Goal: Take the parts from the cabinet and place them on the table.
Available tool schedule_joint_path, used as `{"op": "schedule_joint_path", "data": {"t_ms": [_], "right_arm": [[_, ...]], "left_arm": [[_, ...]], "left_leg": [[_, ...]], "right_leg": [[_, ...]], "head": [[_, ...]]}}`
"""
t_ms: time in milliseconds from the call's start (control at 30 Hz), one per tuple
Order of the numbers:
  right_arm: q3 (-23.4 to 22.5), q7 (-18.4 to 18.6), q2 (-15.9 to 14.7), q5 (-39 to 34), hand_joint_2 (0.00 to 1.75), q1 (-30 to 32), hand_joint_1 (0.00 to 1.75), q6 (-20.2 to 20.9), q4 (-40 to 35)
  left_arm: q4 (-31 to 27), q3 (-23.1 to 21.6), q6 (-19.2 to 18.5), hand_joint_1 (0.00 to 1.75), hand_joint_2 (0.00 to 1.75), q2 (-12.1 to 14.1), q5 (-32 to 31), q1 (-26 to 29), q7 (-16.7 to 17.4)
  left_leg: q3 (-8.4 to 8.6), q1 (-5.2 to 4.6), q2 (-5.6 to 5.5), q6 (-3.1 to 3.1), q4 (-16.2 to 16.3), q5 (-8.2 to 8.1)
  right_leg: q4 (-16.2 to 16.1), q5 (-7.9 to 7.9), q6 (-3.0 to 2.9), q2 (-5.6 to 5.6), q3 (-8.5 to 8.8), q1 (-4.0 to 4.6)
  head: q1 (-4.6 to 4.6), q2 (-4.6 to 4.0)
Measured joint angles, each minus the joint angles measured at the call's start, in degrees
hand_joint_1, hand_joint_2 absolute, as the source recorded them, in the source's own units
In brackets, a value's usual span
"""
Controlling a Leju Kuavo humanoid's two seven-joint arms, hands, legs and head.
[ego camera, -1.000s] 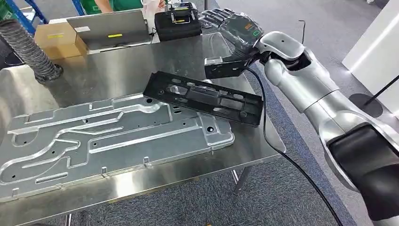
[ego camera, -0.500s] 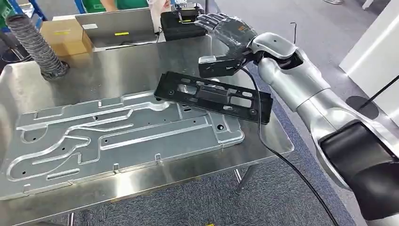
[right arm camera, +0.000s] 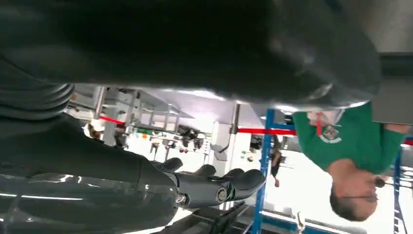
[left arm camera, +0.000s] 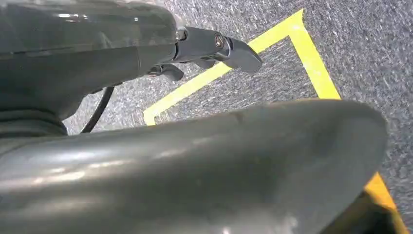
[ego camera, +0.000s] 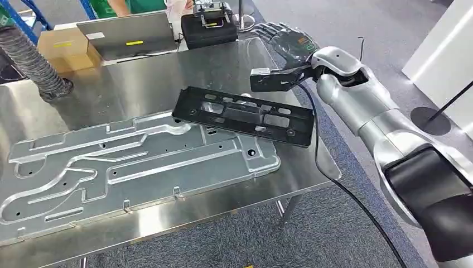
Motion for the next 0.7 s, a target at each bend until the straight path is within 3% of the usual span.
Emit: {"op": "schedule_joint_path", "data": {"t_ms": [33, 67, 167, 200, 233, 267, 333, 367, 400, 433, 467, 533, 567, 600, 700], "right_arm": [[-0.1, 0.2, -0.1, 0.1, 0.00, 0.1, 0.00, -0.4, 0.2], [-0.1, 0.3, -0.2, 0.2, 0.00, 0.2, 0.00, -0.9, 0.4], [-0.8, 0.8, -0.2, 0.9, 0.00, 1.2, 0.00, -2.1, 1.1], [-1.0, 0.9, -0.2, 0.9, 0.00, 1.5, 0.00, -2.5, 1.4], [-1.2, 1.0, -0.1, 0.9, 0.00, 1.6, 0.00, -2.8, 1.6], [-1.4, 1.0, 0.2, 1.0, 0.00, 1.6, 0.00, -2.8, 1.9], [-1.9, 1.1, 1.3, 1.0, 0.00, 1.8, 0.00, -2.9, 2.6], [-2.0, 1.1, 1.9, 1.0, 0.00, 2.0, 0.00, -2.9, 2.9], [-2.1, 1.1, 2.3, 1.0, 0.00, 2.3, 0.00, -2.9, 3.2], [-2.2, 1.1, 2.7, 1.0, 0.00, 2.6, 0.00, -2.9, 3.4], [-2.3, 1.1, 3.0, 1.0, 0.00, 2.7, 0.00, -2.9, 3.5], [-2.6, 1.1, 3.2, 1.0, 0.00, 2.5, 0.00, -3.0, 3.7], [-2.8, 1.1, 3.3, 1.0, 0.00, 2.4, 0.00, -3.0, 3.7], [-2.9, 1.1, 3.5, 1.0, 0.00, 2.4, 0.00, -3.1, 3.7], [-3.0, 1.1, 3.5, 1.0, 0.00, 2.5, 0.00, -3.2, 4.0]], "left_arm": [[0.0, 0.1, 0.0, 0.00, 0.00, 0.0, 0.2, 0.0, 0.1], [0.0, 0.1, -0.2, 0.00, 0.00, 0.0, 0.4, -0.1, 0.1], [0.0, 0.2, -0.3, 0.00, 0.00, 0.0, 0.5, -0.1, 0.3], [0.0, 0.2, -0.3, 0.00, 0.00, 0.0, 0.5, 0.0, 0.3], [0.0, 0.3, -0.3, 0.00, 0.00, 0.0, 0.5, -0.1, 0.4], [0.0, 0.4, -0.3, 0.00, 0.00, 0.0, 0.6, -0.1, 0.4], [0.0, 0.7, -0.3, 0.00, 0.00, 0.0, 0.5, -0.1, 0.4], [0.0, 0.8, -0.3, 0.00, 0.00, 0.0, 0.6, 0.0, 0.4], [0.0, 1.0, -0.3, 0.00, 0.00, 0.0, 0.6, 0.0, 0.4], [0.0, 1.1, -0.3, 0.00, 0.00, 0.0, 0.6, 0.0, 0.4], [0.0, 1.1, -0.3, 0.00, 0.00, 0.0, 0.6, -0.1, 0.4], [0.0, 1.1, -0.3, 0.00, 0.00, 0.0, 0.6, -0.1, 0.4], [0.0, 1.1, -0.3, 0.00, 0.00, 0.0, 0.6, -0.1, 0.4], [0.0, 1.1, -0.3, 0.00, 0.00, 0.0, 0.6, -0.1, 0.4], [0.0, 1.1, -0.3, 0.00, 0.00, 0.0, 0.7, 0.0, 0.5]], "left_leg": [[1.69, -0.03, 0.47, 0.30, -4.3, 1.24], [2.42, -0.45, 1.04, 0.46, -4.4, 0.73], [1.94, -0.65, 0.56, 1.04, -5.1, 0.77], [1.97, -0.42, 0.58, 1.54, -5.6, 1.12], [1.90, -0.07, 1.15, 2.03, -6.0, 1.65], [1.65, -0.16, 1.26, 2.45, -6.3, 1.96], [0.80, -0.30, 1.64, 2.79, -6.3, 2.57], [0.32, -0.41, 1.84, 2.80, -6.3, 2.94], [-0.17, -0.47, 1.94, 2.73, -6.2, 3.32], [-0.67, -0.47, 2.01, 2.60, -6.2, 3.71], [-1.18, -0.47, 2.05, 2.45, -6.2, 4.14], [-1.99, -0.46, 2.04, 1.99, -6.2, 4.98], [-2.24, -0.66, 1.91, 1.61, -6.0, 5.36], [-2.11, -0.64, 1.77, 1.19, -6.4, 5.93], [-2.17, -0.28, 1.55, 0.08, -6.9, 7.31]], "right_leg": [[0.2, -0.18, 0.26, 0.01, -0.06, 0.01], [0.3, -0.12, 0.56, 0.01, -0.48, 0.43], [0.3, 0.58, 1.60, -0.08, -1.03, 0.46], [0.2, 0.73, 1.92, -0.07, -1.01, 0.54], [0.8, -0.38, 2.21, -0.09, -1.12, 0.32], [2.7, -2.71, 2.48, -0.49, -1.90, 0.35], [11.4, -8.58, 2.97, -0.74, -5.25, 0.37], [15.6, -10.55, 3.18, -0.74, -6.71, 0.36], [17.6, -10.95, 3.26, -0.76, -7.11, 0.35], [16.8, -10.07, 3.28, -0.77, -6.11, 0.32], [13.6, -8.37, 3.27, -0.77, -3.88, 0.26], [3.3, -5.21, 3.05, -0.52, 3.21, 0.07], [-0.5, -6.20, 2.66, 0.31, 5.10, 0.17], [0.1, -4.73, 1.71, 0.40, 4.80, 0.65], [-0.4, -3.86, 0.35, 0.18, 4.19, 0.63]], "head": [[0.00, 0.00], [0.02, 0.00], [0.00, 0.00], [0.00, 0.00], [0.02, 0.00], [0.02, 0.00], [0.00, 0.00], [0.02, 0.00], [0.02, 0.00], [0.02, 0.00], [0.02, 0.00], [0.02, 0.00], [0.00, 0.00], [0.00, 0.00], [0.00, 0.00]]}}
